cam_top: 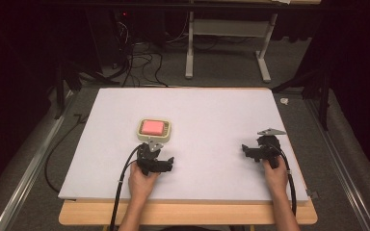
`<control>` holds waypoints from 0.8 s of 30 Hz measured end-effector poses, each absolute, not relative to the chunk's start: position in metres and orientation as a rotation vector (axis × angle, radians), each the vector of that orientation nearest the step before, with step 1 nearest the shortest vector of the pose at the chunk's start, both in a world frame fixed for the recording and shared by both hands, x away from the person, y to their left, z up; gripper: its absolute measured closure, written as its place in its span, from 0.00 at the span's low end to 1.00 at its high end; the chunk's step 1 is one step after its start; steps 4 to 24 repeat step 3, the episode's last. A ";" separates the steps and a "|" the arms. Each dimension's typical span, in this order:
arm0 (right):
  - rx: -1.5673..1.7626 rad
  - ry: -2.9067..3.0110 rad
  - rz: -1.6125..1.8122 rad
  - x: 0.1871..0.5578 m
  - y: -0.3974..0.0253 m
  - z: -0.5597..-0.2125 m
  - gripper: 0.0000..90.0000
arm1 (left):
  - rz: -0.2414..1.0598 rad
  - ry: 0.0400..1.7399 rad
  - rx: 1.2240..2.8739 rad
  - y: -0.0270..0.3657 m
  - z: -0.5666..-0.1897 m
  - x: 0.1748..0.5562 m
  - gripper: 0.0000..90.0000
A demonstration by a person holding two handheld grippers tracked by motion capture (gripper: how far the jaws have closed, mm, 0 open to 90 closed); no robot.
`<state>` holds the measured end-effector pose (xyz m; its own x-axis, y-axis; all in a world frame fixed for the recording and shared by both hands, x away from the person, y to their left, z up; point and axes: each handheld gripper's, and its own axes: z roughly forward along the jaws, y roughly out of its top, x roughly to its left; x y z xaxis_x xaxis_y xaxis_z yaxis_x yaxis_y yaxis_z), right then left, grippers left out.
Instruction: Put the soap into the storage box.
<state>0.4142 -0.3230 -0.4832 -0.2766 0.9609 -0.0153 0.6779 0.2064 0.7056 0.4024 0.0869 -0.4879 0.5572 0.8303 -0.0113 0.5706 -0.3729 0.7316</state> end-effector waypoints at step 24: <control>1.518 2.031 0.825 0.414 -0.323 -0.483 0.15 | 0.473 1.121 2.088 0.087 -0.488 0.402 0.16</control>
